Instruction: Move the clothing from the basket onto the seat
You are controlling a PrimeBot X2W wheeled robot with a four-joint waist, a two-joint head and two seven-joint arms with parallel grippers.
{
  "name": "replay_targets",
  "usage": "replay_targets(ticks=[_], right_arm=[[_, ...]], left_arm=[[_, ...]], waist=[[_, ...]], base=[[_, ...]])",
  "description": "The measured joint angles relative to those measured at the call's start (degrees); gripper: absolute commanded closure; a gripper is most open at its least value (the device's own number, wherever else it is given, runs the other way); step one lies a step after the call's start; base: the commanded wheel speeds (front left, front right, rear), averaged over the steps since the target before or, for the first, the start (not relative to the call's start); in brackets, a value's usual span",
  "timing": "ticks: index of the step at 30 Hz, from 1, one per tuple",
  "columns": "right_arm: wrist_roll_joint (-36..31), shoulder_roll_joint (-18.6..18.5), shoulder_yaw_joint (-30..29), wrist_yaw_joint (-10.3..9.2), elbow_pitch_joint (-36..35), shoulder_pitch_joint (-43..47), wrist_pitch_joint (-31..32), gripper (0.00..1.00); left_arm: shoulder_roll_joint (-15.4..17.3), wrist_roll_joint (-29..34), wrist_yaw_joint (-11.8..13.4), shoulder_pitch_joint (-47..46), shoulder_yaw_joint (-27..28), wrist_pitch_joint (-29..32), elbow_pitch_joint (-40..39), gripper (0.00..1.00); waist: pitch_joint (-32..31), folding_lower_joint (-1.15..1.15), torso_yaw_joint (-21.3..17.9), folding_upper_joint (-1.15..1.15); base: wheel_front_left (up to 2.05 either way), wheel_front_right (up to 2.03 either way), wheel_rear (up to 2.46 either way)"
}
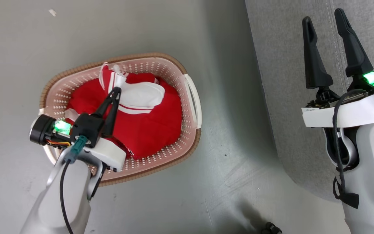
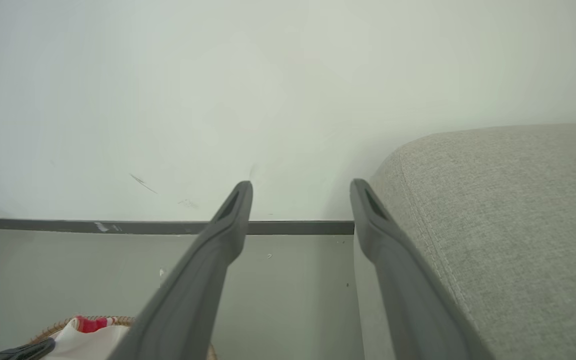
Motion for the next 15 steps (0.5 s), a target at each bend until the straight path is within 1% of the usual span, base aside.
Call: replay_targets(ticks=[15], right_arm=[[-2.99,-0.05,-2.65,0.0,1.87,2.74,0.0,0.0]], left_arm=[[-0.91,-0.21,0.04,8.72,-1.33,-0.07,-13.92,1.0]], waist=[[-8.31,0.0,4.11,0.0]], base=[[0.0,0.0,0.0]])
